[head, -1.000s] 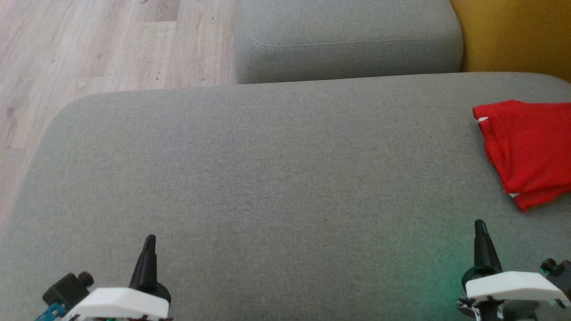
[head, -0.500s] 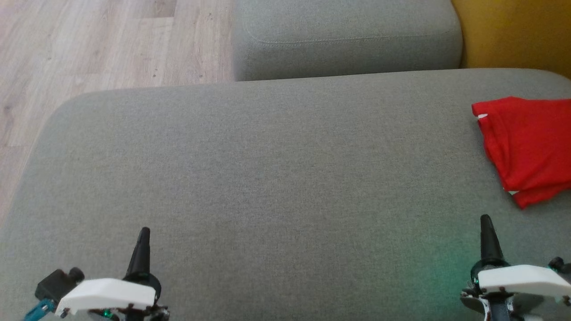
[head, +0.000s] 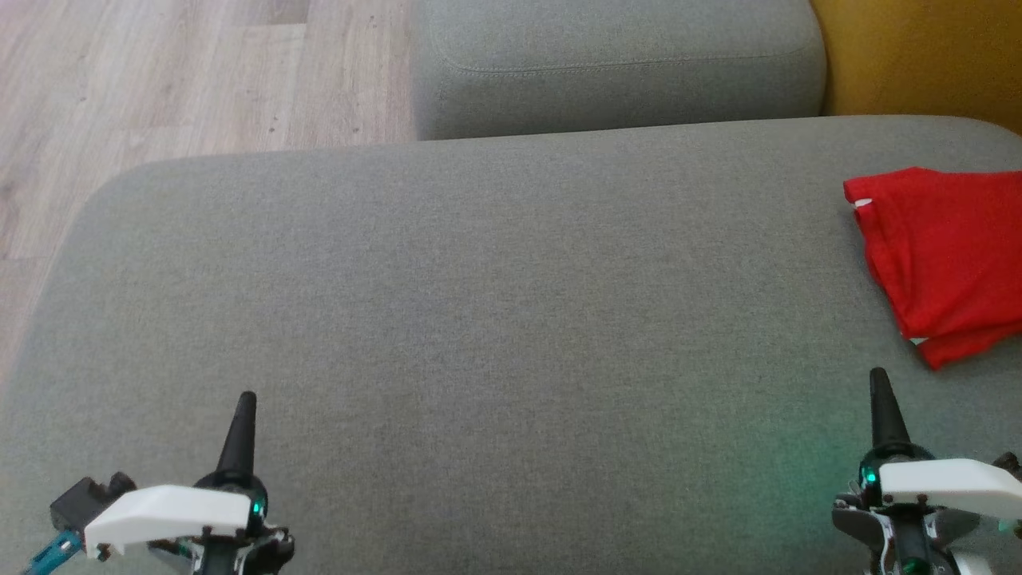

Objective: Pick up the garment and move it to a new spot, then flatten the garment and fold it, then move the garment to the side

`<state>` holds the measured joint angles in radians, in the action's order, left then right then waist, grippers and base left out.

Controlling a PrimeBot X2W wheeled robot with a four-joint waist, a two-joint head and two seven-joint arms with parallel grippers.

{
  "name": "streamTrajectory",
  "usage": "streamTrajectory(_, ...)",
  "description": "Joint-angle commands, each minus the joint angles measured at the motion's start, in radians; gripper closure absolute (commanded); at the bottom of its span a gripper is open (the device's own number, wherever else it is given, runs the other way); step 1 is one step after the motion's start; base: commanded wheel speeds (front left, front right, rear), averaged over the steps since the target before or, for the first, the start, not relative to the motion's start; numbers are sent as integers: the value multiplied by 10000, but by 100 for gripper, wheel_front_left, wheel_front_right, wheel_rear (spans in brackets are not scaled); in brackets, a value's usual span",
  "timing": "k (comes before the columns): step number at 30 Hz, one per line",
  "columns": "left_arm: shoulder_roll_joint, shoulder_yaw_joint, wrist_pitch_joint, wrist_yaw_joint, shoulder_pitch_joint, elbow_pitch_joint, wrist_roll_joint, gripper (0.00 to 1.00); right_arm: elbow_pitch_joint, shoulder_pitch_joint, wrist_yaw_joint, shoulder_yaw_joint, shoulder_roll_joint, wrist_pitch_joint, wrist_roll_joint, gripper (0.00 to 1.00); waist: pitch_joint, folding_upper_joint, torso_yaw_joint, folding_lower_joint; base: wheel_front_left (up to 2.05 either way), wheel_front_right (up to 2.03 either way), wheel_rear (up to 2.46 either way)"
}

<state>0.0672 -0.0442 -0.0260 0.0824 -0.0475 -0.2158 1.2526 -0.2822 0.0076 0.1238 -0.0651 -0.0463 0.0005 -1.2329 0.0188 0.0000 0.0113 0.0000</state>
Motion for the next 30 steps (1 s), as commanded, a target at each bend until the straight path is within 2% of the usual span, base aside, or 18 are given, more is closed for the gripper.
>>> streamTrajectory(1, 172, 365, 92, 111, 649, 268, 256, 100, 361, -546, 52, 118, -163, 70, -268, 100, -6, 0, -3, 0, 0, 0, 0)
streamTrajectory(30, 144, 1083, 966, 452, 1447, -227, 3616, 100, 381, -1091, 68, -290, -158, 921, -3590, 100, -202, 0, -104, 0, 0, 0, 0)
